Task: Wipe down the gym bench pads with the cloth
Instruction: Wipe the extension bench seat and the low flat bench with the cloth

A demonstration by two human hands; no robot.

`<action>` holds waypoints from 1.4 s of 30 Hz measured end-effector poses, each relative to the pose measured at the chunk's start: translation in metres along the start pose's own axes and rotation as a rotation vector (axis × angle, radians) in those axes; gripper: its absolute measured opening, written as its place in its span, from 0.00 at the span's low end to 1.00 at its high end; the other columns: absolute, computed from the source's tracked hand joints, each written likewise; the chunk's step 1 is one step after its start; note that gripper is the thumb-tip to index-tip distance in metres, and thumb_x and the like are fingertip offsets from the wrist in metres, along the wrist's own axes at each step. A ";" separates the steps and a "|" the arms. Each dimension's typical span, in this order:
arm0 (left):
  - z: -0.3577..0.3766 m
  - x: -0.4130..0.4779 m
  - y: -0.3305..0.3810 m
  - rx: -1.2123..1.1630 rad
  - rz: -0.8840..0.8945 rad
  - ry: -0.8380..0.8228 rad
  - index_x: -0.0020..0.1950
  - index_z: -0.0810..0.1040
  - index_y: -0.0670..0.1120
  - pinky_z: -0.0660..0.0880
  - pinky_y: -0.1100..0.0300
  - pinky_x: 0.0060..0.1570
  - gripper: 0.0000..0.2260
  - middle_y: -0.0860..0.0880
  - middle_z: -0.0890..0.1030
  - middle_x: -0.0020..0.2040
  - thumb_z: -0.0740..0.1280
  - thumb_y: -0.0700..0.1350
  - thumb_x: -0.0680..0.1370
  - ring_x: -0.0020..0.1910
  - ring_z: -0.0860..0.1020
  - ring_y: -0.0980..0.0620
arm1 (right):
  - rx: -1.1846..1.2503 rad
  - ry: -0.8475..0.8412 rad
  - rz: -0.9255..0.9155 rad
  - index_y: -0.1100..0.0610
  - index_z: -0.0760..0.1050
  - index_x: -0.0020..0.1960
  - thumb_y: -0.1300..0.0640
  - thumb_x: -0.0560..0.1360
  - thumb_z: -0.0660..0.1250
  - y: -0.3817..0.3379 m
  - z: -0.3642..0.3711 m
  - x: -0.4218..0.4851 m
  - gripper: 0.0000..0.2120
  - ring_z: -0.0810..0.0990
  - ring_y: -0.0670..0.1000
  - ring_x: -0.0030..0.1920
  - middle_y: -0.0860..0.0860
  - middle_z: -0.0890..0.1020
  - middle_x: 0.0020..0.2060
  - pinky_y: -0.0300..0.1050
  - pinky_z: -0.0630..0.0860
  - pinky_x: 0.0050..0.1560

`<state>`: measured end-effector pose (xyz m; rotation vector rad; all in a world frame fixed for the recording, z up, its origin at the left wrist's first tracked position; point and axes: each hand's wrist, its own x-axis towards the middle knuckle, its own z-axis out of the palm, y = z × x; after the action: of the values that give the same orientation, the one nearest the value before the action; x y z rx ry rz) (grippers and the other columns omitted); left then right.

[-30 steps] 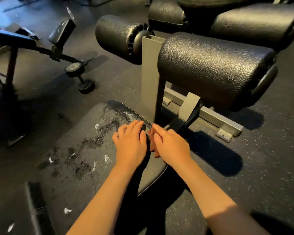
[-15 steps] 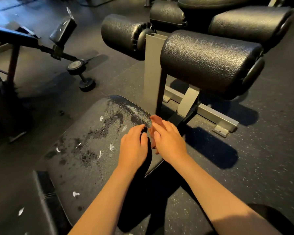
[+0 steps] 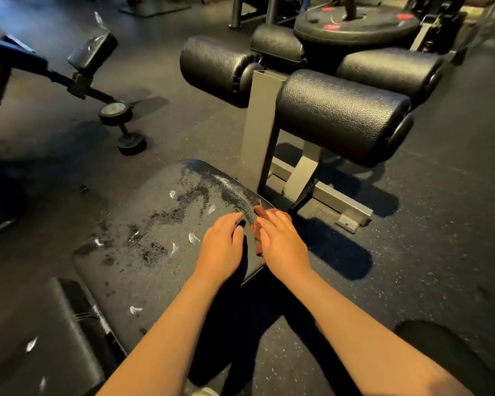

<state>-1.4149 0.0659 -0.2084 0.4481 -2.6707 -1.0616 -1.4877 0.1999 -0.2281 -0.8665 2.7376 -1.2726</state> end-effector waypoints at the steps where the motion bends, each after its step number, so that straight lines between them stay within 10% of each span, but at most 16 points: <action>1: -0.002 -0.004 0.003 -0.021 0.002 -0.003 0.73 0.73 0.47 0.67 0.50 0.70 0.16 0.50 0.75 0.70 0.58 0.44 0.85 0.69 0.72 0.51 | -0.081 0.001 -0.006 0.58 0.75 0.69 0.58 0.82 0.59 0.002 0.000 -0.002 0.17 0.68 0.39 0.68 0.55 0.75 0.68 0.33 0.60 0.71; 3: -0.007 -0.010 0.004 -0.072 -0.012 -0.018 0.74 0.72 0.47 0.65 0.58 0.69 0.17 0.50 0.74 0.71 0.58 0.45 0.85 0.70 0.71 0.51 | -0.209 -0.043 0.048 0.48 0.73 0.71 0.53 0.83 0.56 -0.008 -0.008 -0.003 0.18 0.74 0.47 0.65 0.48 0.76 0.67 0.43 0.72 0.66; 6: -0.017 -0.015 0.010 -0.180 -0.045 -0.046 0.74 0.73 0.51 0.66 0.63 0.61 0.17 0.54 0.76 0.68 0.56 0.47 0.86 0.67 0.73 0.54 | -0.002 -0.032 0.156 0.49 0.76 0.69 0.56 0.83 0.58 -0.043 -0.015 0.009 0.16 0.78 0.46 0.57 0.44 0.78 0.61 0.29 0.71 0.48; 12: -0.035 0.013 0.012 -0.588 -0.270 0.019 0.72 0.70 0.55 0.68 0.69 0.53 0.15 0.59 0.77 0.61 0.56 0.50 0.86 0.57 0.75 0.61 | 0.659 -0.116 0.366 0.48 0.68 0.75 0.58 0.84 0.55 -0.100 0.007 0.031 0.20 0.78 0.51 0.63 0.48 0.77 0.64 0.46 0.75 0.64; 17: -0.038 0.038 -0.003 -0.618 -0.355 0.177 0.59 0.79 0.51 0.72 0.72 0.40 0.11 0.56 0.81 0.51 0.68 0.39 0.79 0.50 0.80 0.61 | 0.440 -0.218 0.212 0.42 0.65 0.74 0.56 0.83 0.57 -0.073 0.008 0.050 0.21 0.81 0.49 0.55 0.46 0.83 0.55 0.46 0.77 0.54; 19: -0.039 0.052 -0.004 -0.521 -0.347 0.289 0.57 0.81 0.51 0.71 0.74 0.41 0.13 0.56 0.81 0.50 0.65 0.36 0.77 0.47 0.79 0.61 | 0.230 -0.174 0.136 0.38 0.66 0.70 0.53 0.82 0.58 -0.060 0.009 0.065 0.19 0.82 0.50 0.47 0.46 0.84 0.47 0.50 0.79 0.48; 22: -0.039 0.084 -0.019 -0.263 -0.236 0.408 0.53 0.82 0.49 0.71 0.66 0.48 0.15 0.51 0.81 0.49 0.60 0.35 0.75 0.47 0.76 0.55 | -0.105 -0.076 0.019 0.48 0.71 0.70 0.54 0.82 0.60 -0.036 0.016 0.081 0.17 0.77 0.53 0.61 0.50 0.80 0.60 0.54 0.75 0.61; 28: -0.010 0.135 -0.042 0.261 -0.074 -0.002 0.68 0.79 0.50 0.68 0.48 0.67 0.25 0.46 0.78 0.66 0.53 0.55 0.77 0.67 0.72 0.42 | -0.116 -0.095 0.096 0.49 0.72 0.73 0.51 0.83 0.58 -0.012 0.026 0.102 0.19 0.75 0.53 0.64 0.48 0.74 0.68 0.50 0.75 0.60; 34: 0.009 0.120 -0.054 0.319 0.216 0.020 0.63 0.80 0.55 0.76 0.51 0.54 0.17 0.55 0.79 0.61 0.55 0.53 0.81 0.58 0.76 0.47 | -0.037 -0.052 0.150 0.45 0.76 0.68 0.53 0.83 0.57 -0.009 0.027 0.106 0.17 0.77 0.53 0.62 0.46 0.77 0.65 0.50 0.75 0.58; 42: -0.017 0.140 -0.075 0.440 -0.109 0.234 0.60 0.82 0.44 0.71 0.46 0.61 0.25 0.45 0.79 0.62 0.49 0.54 0.81 0.60 0.74 0.38 | -0.144 -0.055 0.091 0.47 0.73 0.71 0.48 0.82 0.59 -0.008 0.030 0.101 0.18 0.76 0.53 0.63 0.47 0.74 0.67 0.52 0.75 0.58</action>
<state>-1.5246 -0.0478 -0.2342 0.7528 -2.6773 -0.4011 -1.5630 0.1257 -0.2203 -0.7628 2.8178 -1.0320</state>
